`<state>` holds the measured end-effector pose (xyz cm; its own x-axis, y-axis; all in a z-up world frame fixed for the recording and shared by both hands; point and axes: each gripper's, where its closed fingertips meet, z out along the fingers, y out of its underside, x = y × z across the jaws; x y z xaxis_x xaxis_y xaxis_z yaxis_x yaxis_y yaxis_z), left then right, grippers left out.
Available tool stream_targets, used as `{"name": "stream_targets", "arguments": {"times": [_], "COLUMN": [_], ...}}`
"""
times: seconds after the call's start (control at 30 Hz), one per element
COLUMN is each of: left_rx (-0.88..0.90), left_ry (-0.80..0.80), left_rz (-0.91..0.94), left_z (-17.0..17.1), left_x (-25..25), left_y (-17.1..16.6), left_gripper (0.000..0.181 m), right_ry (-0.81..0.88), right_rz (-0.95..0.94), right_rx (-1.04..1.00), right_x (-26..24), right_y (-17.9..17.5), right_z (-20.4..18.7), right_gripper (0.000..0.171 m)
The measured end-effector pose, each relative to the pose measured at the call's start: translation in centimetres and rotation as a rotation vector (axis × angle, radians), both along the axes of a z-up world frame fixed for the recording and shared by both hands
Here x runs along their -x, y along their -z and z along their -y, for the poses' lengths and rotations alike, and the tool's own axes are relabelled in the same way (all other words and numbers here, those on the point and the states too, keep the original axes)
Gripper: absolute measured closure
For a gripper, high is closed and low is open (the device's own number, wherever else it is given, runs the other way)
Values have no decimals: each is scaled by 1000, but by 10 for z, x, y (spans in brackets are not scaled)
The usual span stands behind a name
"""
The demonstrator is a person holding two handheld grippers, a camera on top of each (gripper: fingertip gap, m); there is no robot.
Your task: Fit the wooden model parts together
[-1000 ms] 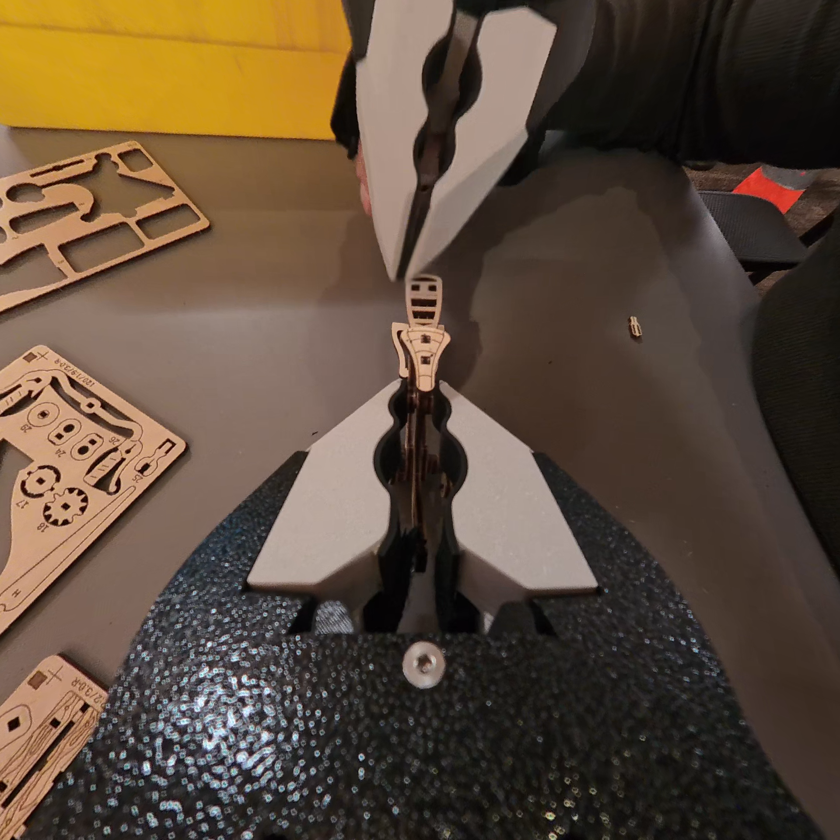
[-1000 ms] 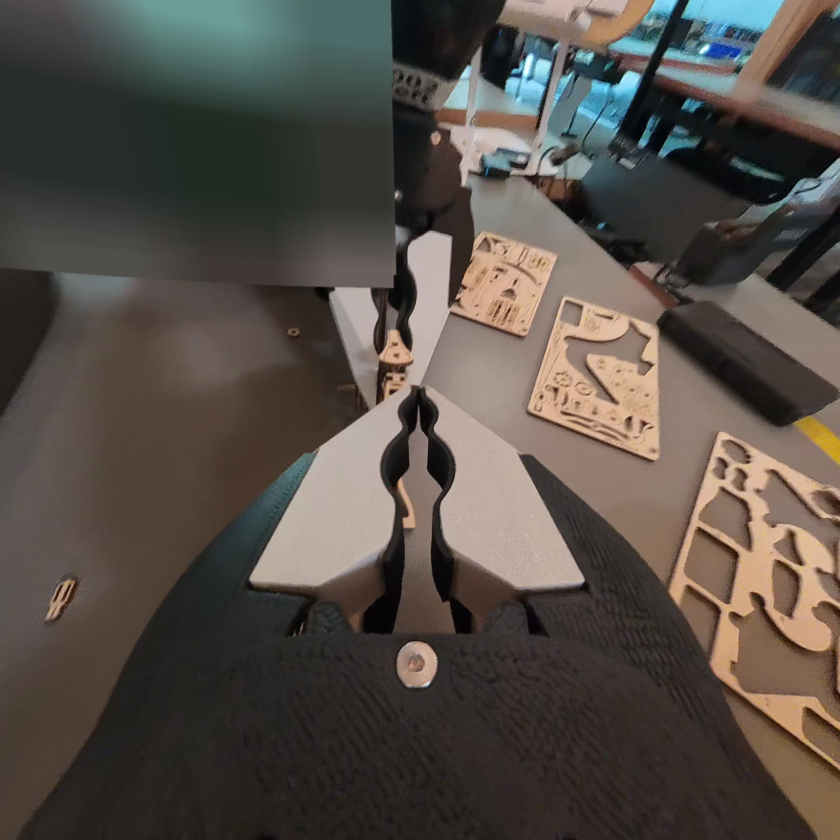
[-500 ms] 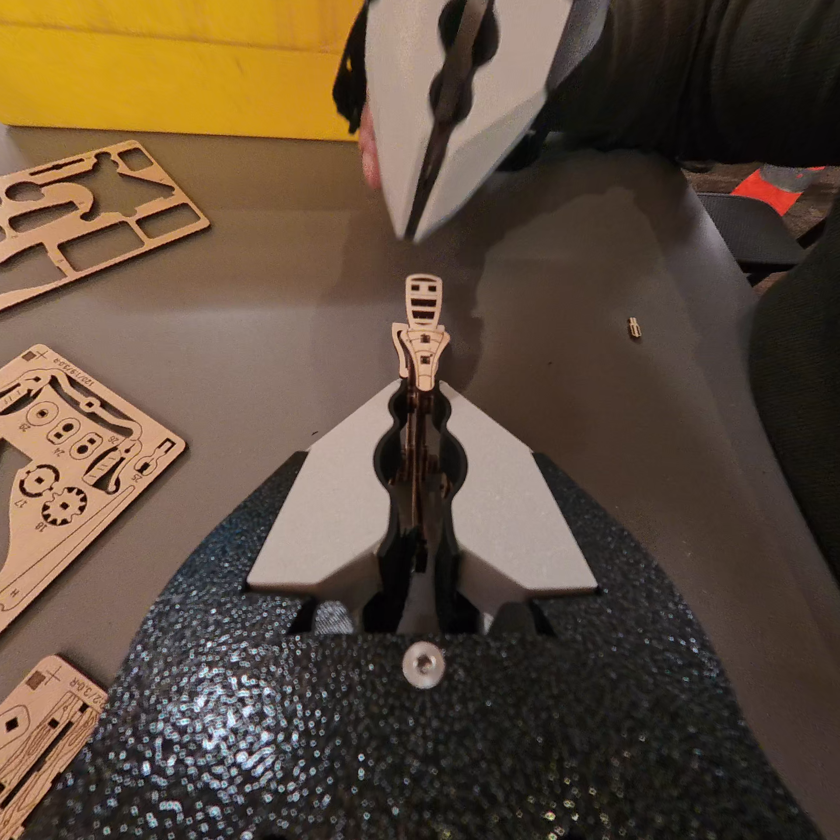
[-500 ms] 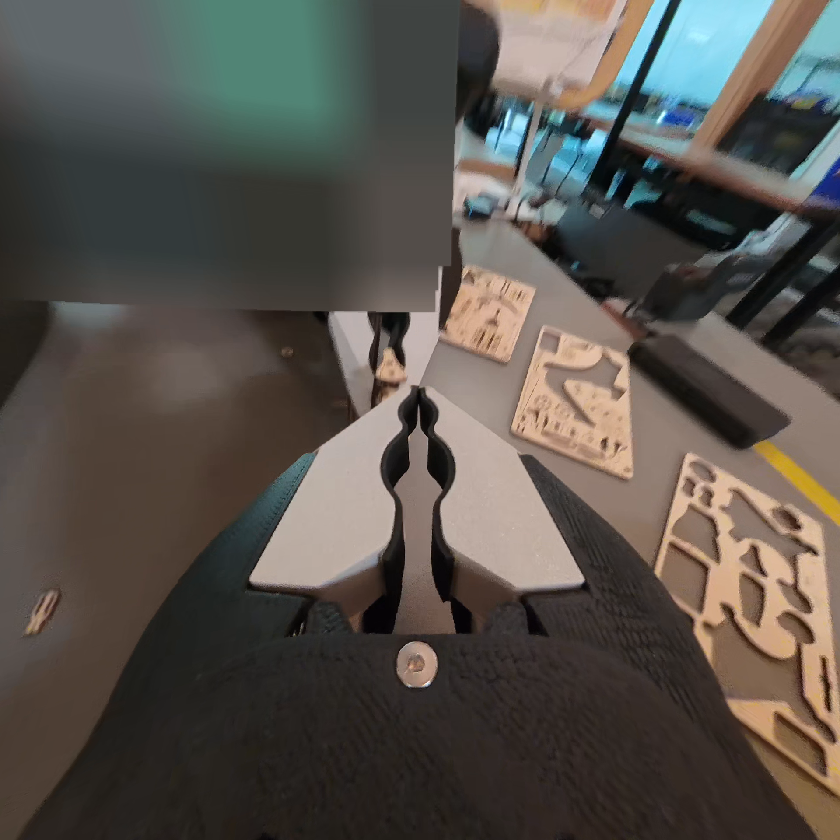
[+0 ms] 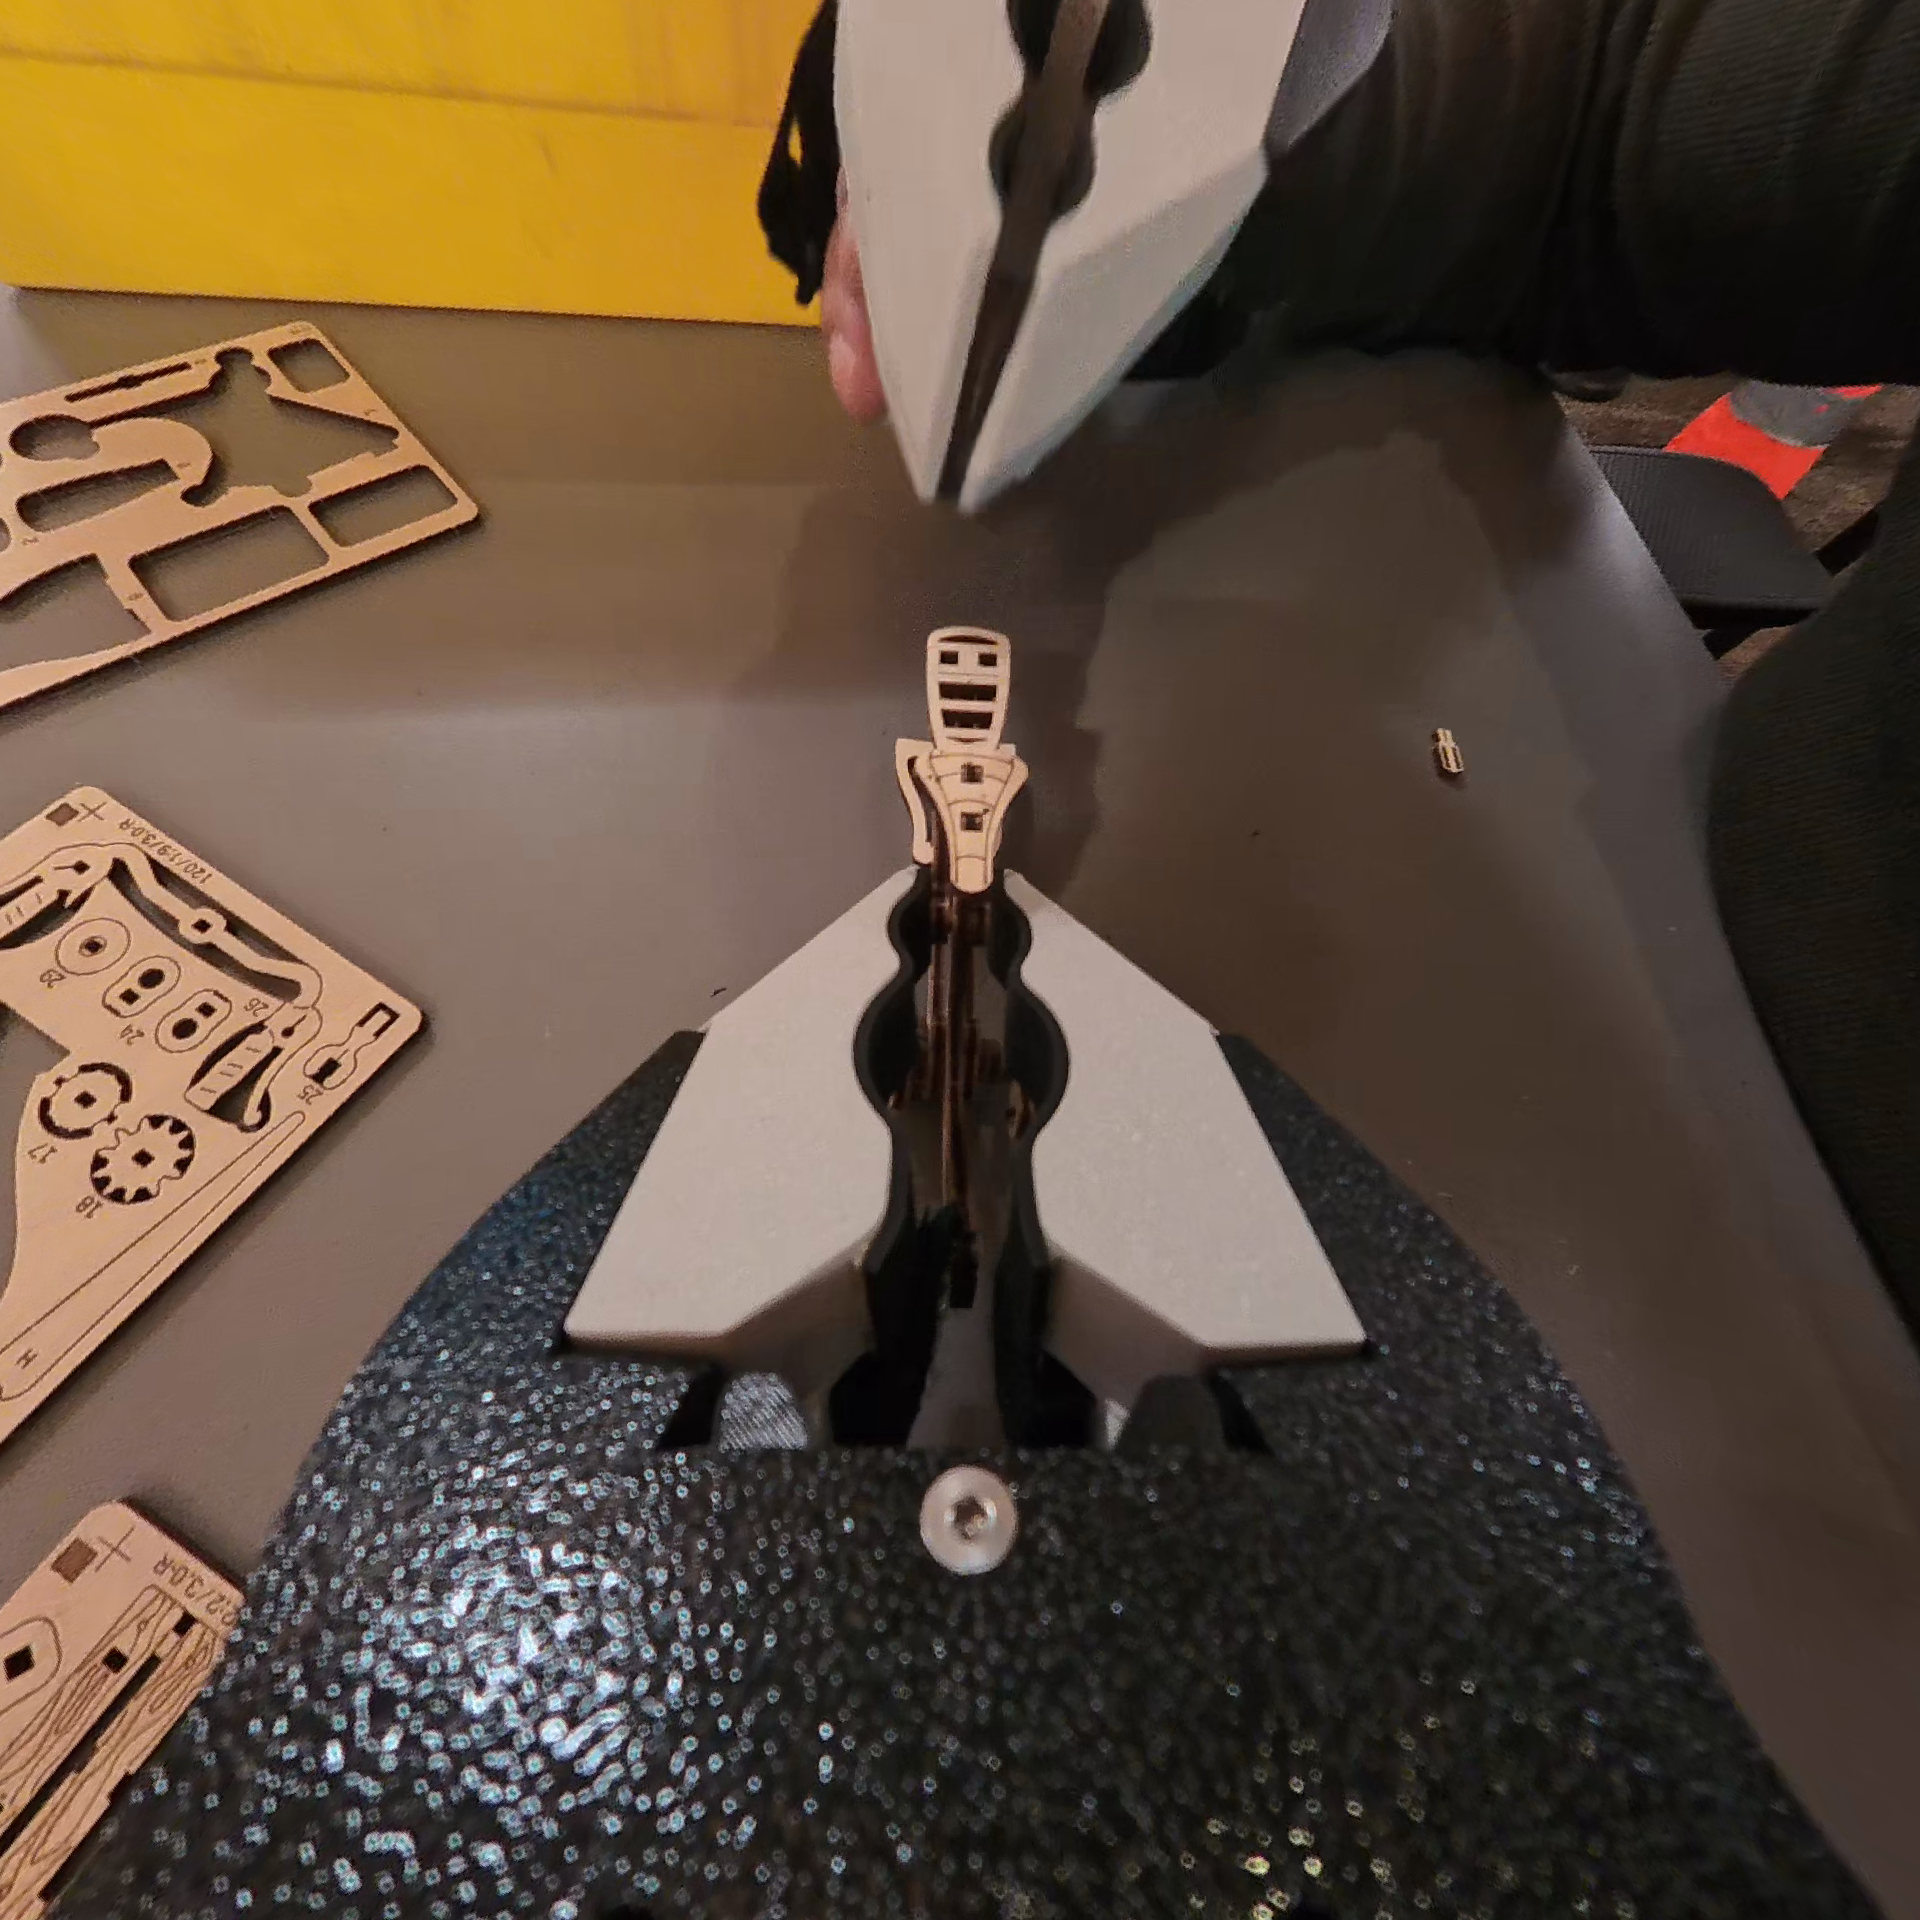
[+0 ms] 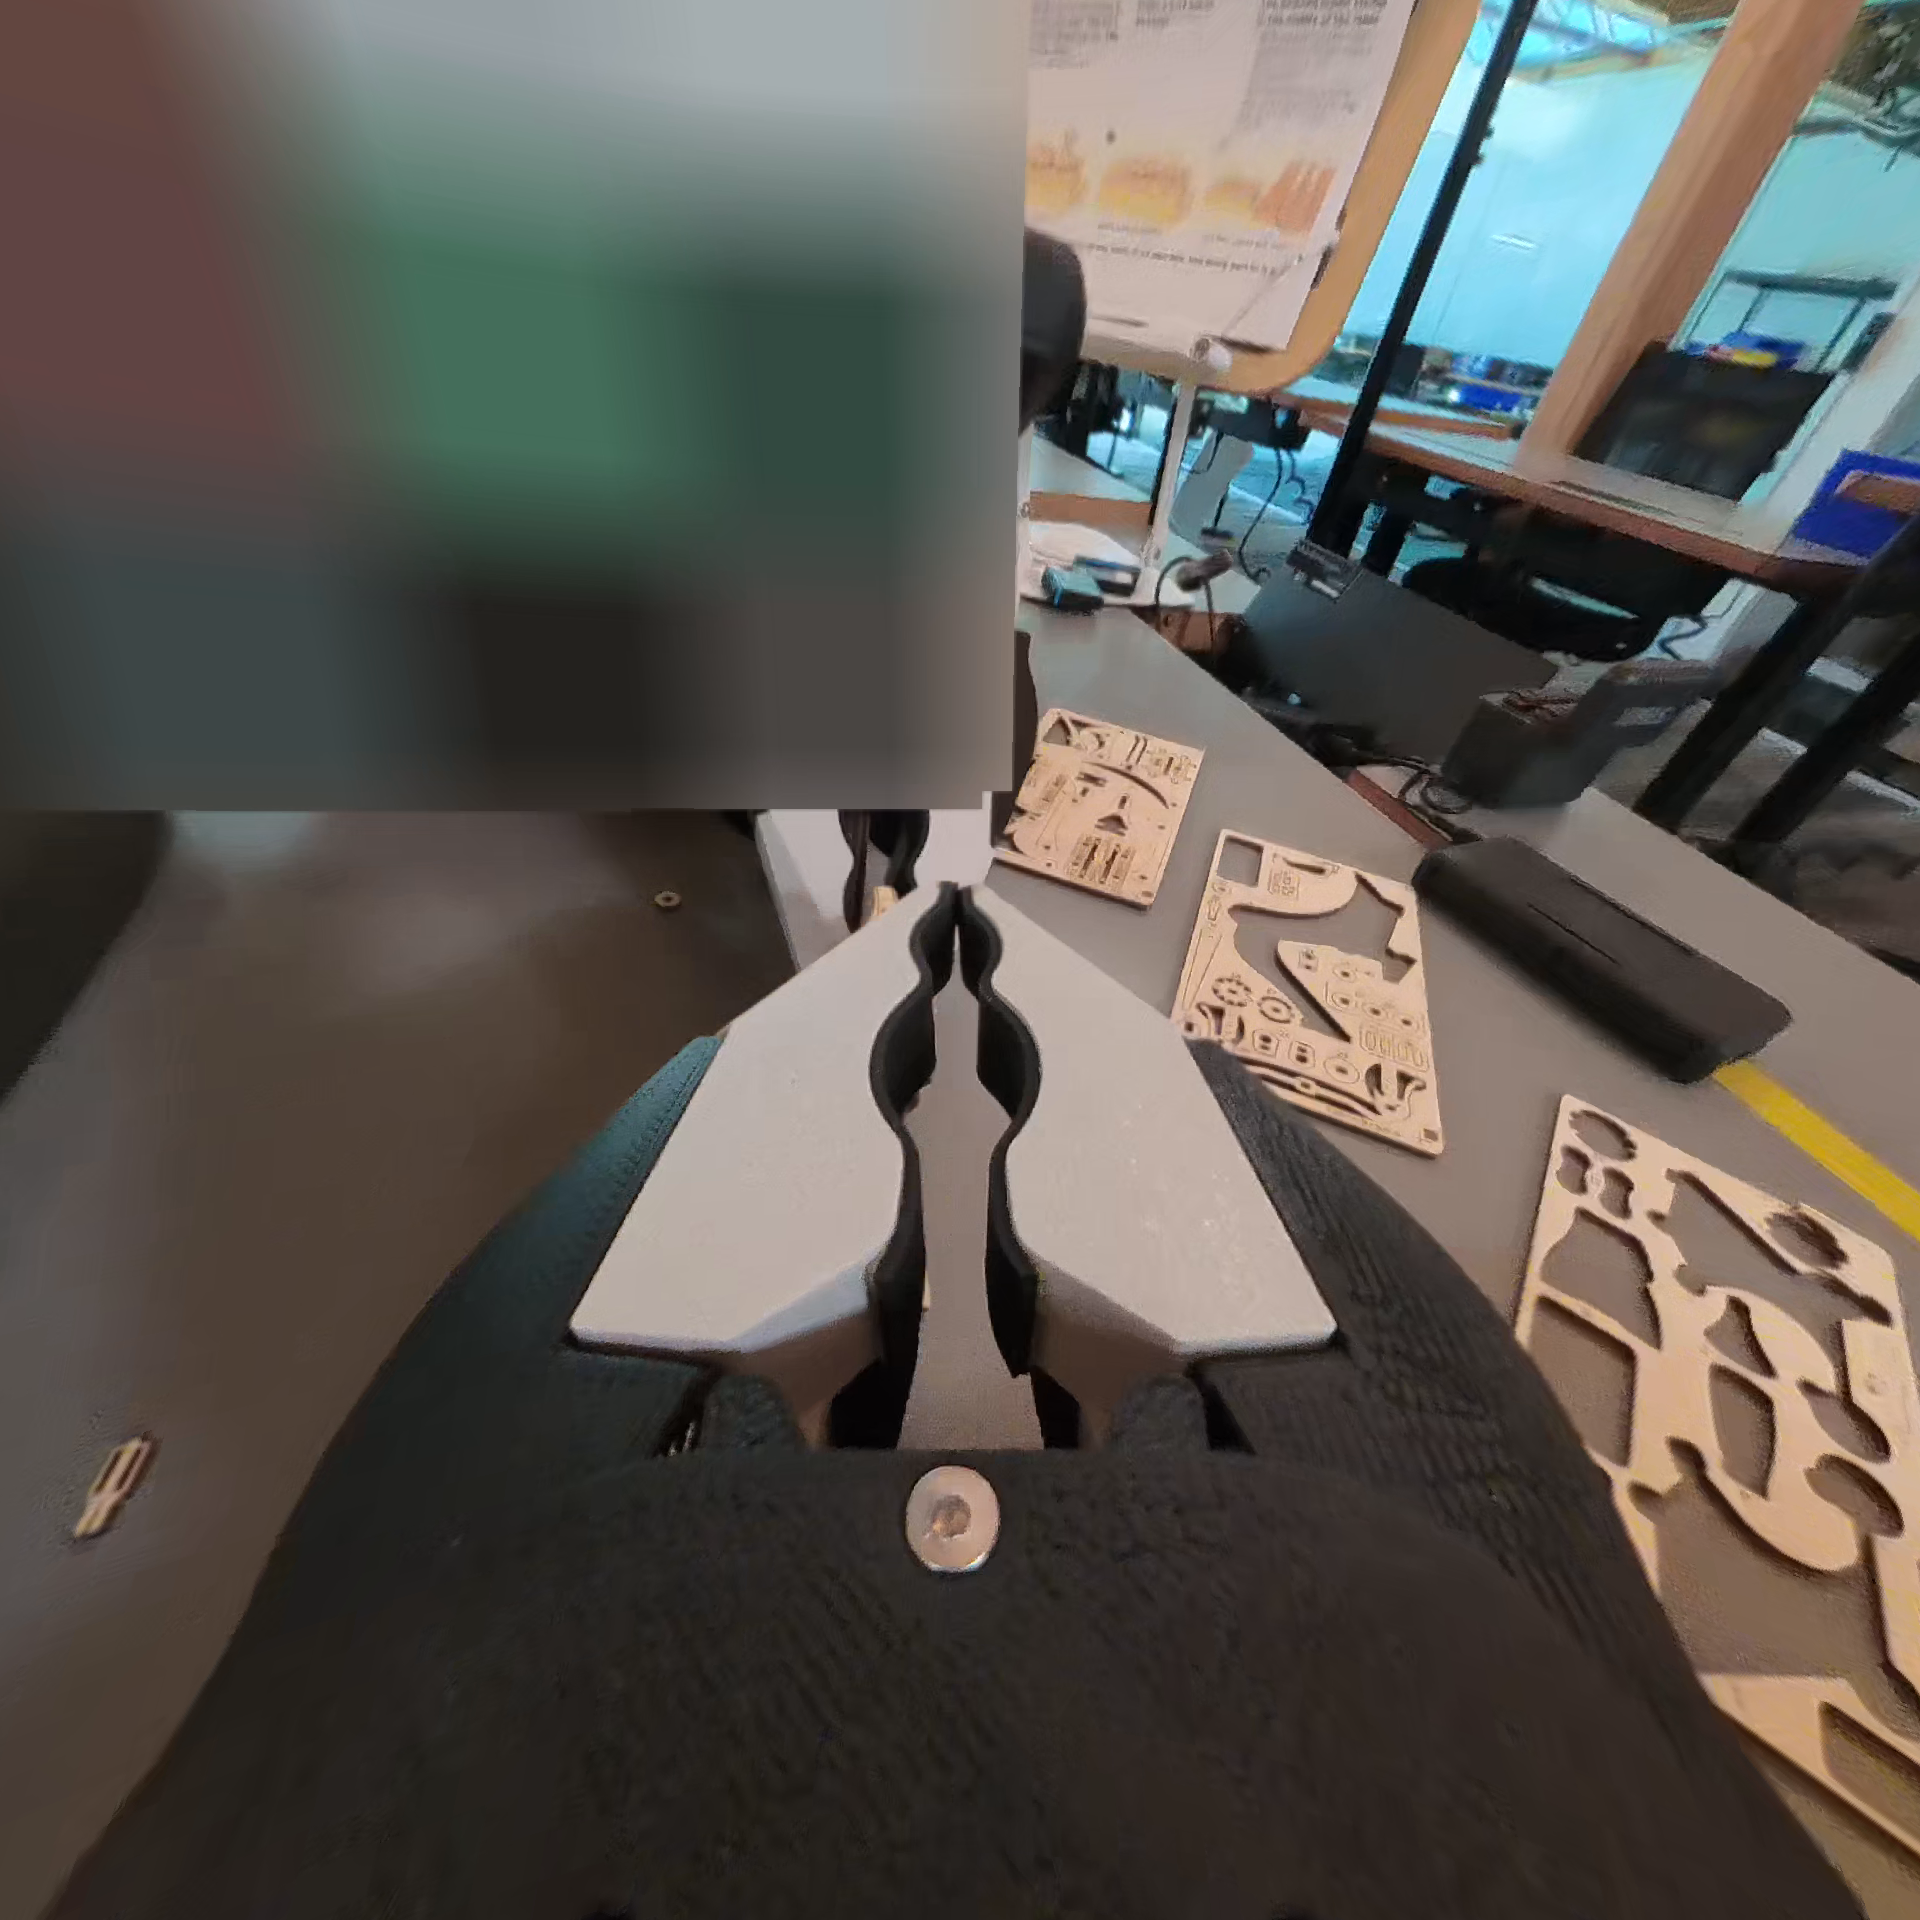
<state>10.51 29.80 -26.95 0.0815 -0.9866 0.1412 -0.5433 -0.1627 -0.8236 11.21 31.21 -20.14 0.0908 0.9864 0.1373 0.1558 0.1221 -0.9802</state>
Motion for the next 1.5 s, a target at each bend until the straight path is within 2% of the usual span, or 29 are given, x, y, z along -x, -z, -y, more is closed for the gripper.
{"name": "stream_targets", "arguments": {"times": [0.07, 0.1, 0.2, 0.23, 0.3, 0.43, 0.47, 0.53, 0.67, 0.77, 0.9, 0.97, 1.0, 1.1, 1.13, 1.2, 1.33, 1.43, 1.5], "left_rx": [1, -1, 1, 1, 2, 1, 1, 2, -4, -6, -5, -6, -6, -3, -3, -4, 3, -1, 4], "left_ry": [3, -1, 0, 0, 1, -1, -1, 2, -1, -2, -1, -1, -3, -1, -1, -1, -1, -1, -2], "left_rz": [-5, 0, 2, 2, 0, 5, 5, 5, 4, 6, 3, 3, 4, 5, 4, -1, 7, 6, 8], "left_z": [0, 0, 0, 0, 0, 0, 0, 1, 0, 0, 0, 0, 0, 0, 0, 0, 0, 0, 0], "left_x": [0, 0, 0, 0, 0, 0, 0, -1, 0, 0, 0, 0, 0, 0, 0, 0, -1, 0, 0], "left_y": [1, 0, 0, 0, 0, 0, 0, 0, 0, 0, 0, 0, 0, 0, 0, 1, 0, 0, 0], "left_gripper": [173, 173, 173, 173, 173, 173, 173, 173, 173, 174, 173, 174, 174, 174, 174, 173, 174, 174, 174], "right_ry": [-21, -18, 43, 31, -22, 32, 20, 10, 42, -6, 29, 5, 6, 41, 30, -1, 36, -16, 38], "right_rz": [131, 118, 11, 23, 144, -45, -17, 147, -58, 139, -23, 125, 132, -33, -27, 133, -53, 152, 29], "right_rx": [22, 35, -59, -63, 10, -10, 5, 63, 39, 80, -8, 6, -1, -53, -37, 6, -80, -25, -81], "right_x": [-1, 0, -1, -1, 1, -2, -2, -1, -1, 2, -1, 0, 2, -1, -1, 1, -1, 1, 0], "right_y": [28, 30, 1, 3, 32, -6, 0, 35, -6, 34, -3, 27, 30, -7, -5, 30, -15, 31, 4], "right_z": [2, 2, -6, -3, 4, -5, -3, -2, -5, 3, -1, 3, 4, 0, 1, 5, 2, 9, 2], "right_gripper": [171, 171, 171, 171, 171, 171, 171, 171, 171, 171, 171, 171, 171, 171, 171, 171, 171, 171, 171]}}
